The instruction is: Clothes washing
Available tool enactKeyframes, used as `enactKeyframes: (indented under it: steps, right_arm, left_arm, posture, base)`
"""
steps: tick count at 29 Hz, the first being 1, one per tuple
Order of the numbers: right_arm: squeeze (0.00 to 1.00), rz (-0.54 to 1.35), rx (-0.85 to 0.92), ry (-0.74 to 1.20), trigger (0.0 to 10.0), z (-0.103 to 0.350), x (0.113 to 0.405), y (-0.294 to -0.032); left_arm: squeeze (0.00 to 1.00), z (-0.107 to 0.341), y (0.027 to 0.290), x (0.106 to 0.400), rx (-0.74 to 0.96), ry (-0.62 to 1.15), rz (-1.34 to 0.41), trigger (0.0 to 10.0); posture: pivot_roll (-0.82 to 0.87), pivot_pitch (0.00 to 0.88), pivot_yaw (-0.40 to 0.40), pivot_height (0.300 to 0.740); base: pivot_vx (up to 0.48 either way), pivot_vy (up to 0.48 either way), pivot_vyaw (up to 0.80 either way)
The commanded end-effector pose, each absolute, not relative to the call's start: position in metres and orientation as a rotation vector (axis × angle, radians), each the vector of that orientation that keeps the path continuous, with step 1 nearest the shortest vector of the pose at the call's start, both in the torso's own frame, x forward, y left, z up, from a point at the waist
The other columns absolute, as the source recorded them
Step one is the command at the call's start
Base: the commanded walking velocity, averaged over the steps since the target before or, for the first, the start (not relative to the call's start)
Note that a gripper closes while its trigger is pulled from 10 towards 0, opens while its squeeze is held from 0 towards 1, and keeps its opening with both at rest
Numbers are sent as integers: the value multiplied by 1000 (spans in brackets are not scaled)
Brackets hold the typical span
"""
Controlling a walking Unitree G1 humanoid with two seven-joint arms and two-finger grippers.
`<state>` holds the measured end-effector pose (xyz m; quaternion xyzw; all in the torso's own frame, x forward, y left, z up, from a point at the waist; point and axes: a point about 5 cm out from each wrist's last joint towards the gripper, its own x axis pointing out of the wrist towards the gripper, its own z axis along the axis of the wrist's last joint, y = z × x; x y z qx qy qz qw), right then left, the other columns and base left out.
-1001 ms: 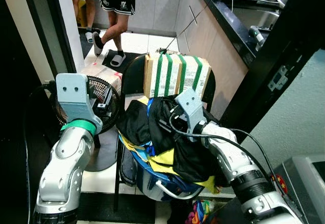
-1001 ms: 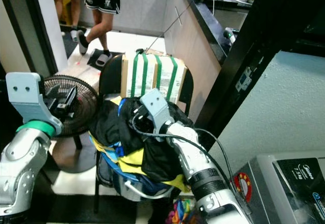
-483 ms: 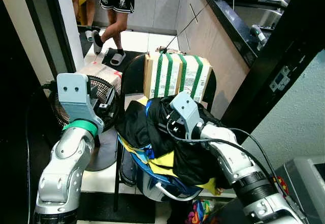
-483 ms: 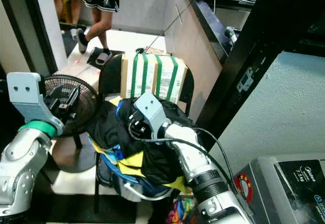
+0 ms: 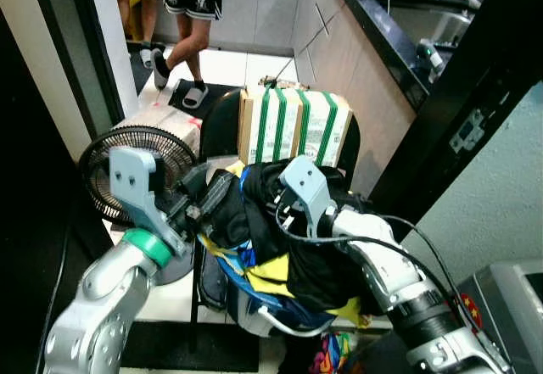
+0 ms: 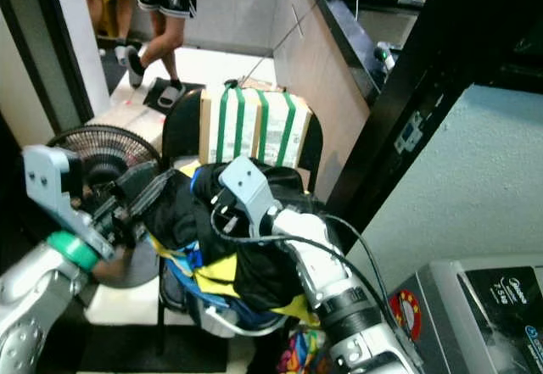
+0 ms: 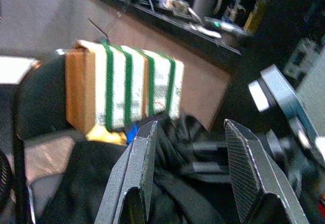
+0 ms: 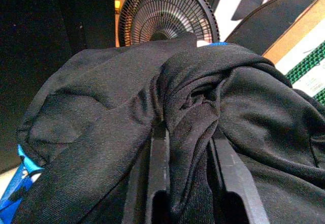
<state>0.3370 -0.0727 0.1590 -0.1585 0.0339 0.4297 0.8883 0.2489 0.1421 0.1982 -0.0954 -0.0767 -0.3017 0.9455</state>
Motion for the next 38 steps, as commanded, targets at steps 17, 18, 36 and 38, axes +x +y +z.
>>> enactKeyframes:
  steps: [17, 18, 36, 38]
  right_arm:
    - [0, 980, 262, -230, 0, 227, 333, -70]
    - [0, 983, 301, -255, 0, 232, 332, -71]
    - [0, 590, 517, -581, 10000, 294, 346, -121]
    - [0, 593, 510, -565, 10000, 291, 345, -119]
  left_arm:
    - [0, 202, 145, 242, -229, -211, -626, 10000]
    - [0, 202, 145, 242, -231, -212, -626, 10000]
    - [0, 235, 160, 275, -91, -295, -343, 10000]
    - [0, 236, 162, 278, -54, -288, -310, 10000]
  posture:
    - [166, 17, -30, 740]
    - [167, 12, -27, 740]
    - [169, 9, -19, 740]
    - [169, 9, -19, 740]
  base:
    - [0, 0, 0]
    - [0, 0, 0]
    - [0, 0, 0]
    - [0, 0, 0]
